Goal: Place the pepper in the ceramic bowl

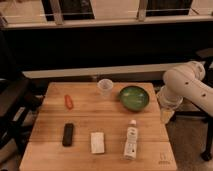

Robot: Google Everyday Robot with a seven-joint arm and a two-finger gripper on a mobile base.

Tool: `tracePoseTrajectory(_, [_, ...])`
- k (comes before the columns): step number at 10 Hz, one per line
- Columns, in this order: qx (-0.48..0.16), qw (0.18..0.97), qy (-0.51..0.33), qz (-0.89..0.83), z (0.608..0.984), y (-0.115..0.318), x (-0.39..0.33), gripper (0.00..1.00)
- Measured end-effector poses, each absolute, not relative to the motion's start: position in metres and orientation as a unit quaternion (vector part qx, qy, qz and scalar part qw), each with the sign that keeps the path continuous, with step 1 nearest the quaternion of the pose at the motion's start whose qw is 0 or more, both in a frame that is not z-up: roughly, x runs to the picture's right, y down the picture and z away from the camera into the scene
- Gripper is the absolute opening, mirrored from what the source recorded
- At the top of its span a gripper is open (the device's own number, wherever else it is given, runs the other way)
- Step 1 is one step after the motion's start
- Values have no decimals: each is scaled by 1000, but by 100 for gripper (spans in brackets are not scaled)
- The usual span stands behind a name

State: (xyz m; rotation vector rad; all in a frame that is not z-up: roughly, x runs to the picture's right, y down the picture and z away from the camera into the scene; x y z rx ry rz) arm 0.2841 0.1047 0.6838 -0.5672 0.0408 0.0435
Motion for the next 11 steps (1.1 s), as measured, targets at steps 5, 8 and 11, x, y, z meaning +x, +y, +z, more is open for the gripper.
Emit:
tracePoseTrajectory(5, [-262,965,5,-25,686,93,260,80])
tracePoseTrajectory(8, [-236,967,-15,-94,691,75,211,80])
tracePoseTrajectory(11, [-215,965,-27,-150,698,67,175,80])
